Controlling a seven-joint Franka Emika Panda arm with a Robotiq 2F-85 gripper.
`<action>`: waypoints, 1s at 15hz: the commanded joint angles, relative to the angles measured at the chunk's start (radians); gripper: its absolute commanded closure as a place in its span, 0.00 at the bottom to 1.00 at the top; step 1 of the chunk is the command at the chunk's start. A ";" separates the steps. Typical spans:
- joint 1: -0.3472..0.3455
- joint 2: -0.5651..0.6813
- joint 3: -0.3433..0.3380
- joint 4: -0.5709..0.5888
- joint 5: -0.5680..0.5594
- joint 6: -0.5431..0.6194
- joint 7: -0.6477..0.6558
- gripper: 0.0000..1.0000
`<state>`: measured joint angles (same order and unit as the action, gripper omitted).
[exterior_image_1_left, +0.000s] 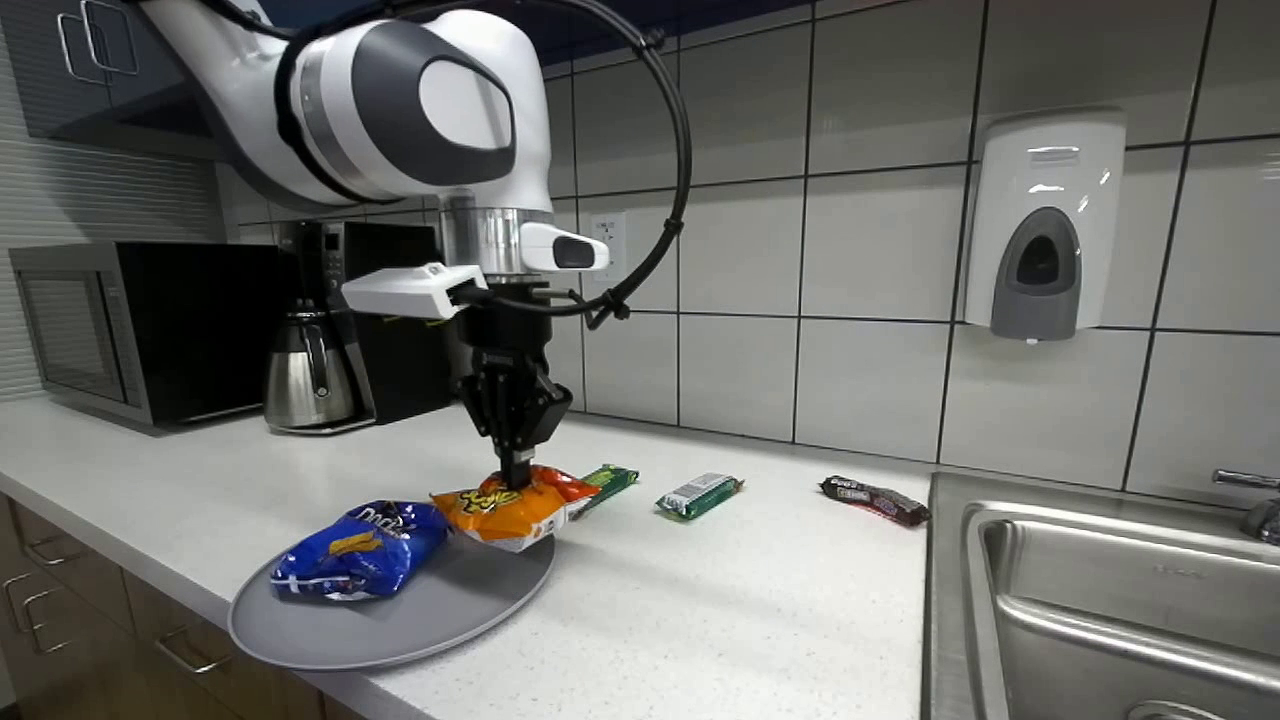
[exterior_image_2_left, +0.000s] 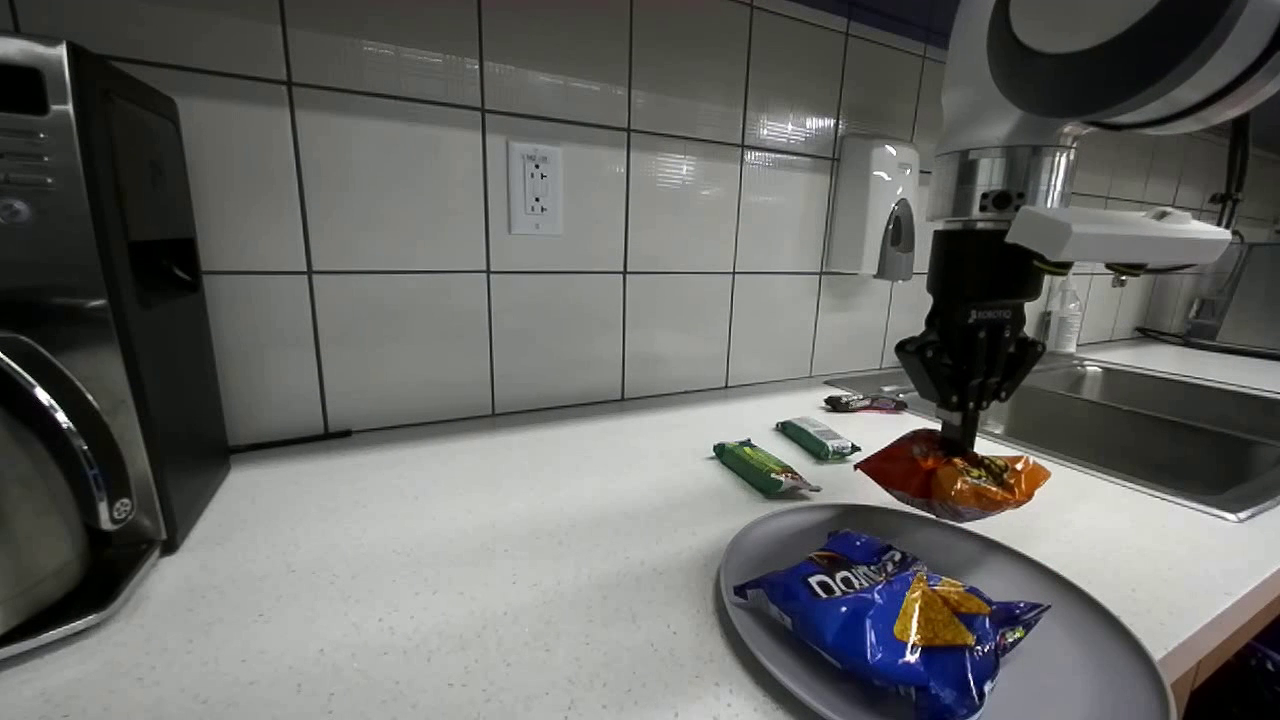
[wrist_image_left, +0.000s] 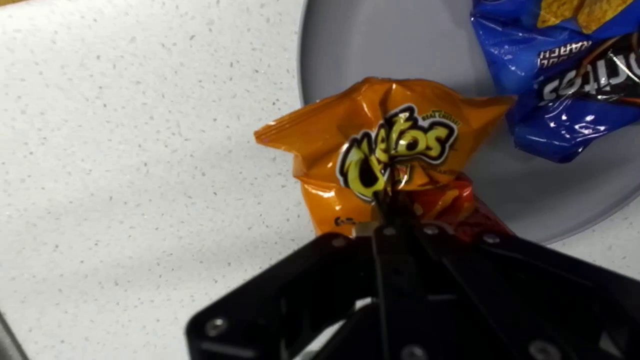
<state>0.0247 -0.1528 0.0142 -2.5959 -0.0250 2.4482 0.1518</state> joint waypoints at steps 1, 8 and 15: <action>-0.035 -0.060 -0.027 -0.011 -0.002 -0.044 -0.044 1.00; -0.101 -0.071 -0.099 -0.009 -0.018 -0.055 -0.115 1.00; -0.163 -0.046 -0.156 0.003 -0.040 -0.052 -0.147 1.00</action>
<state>-0.1064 -0.1893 -0.1266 -2.5986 -0.0418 2.4210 0.0306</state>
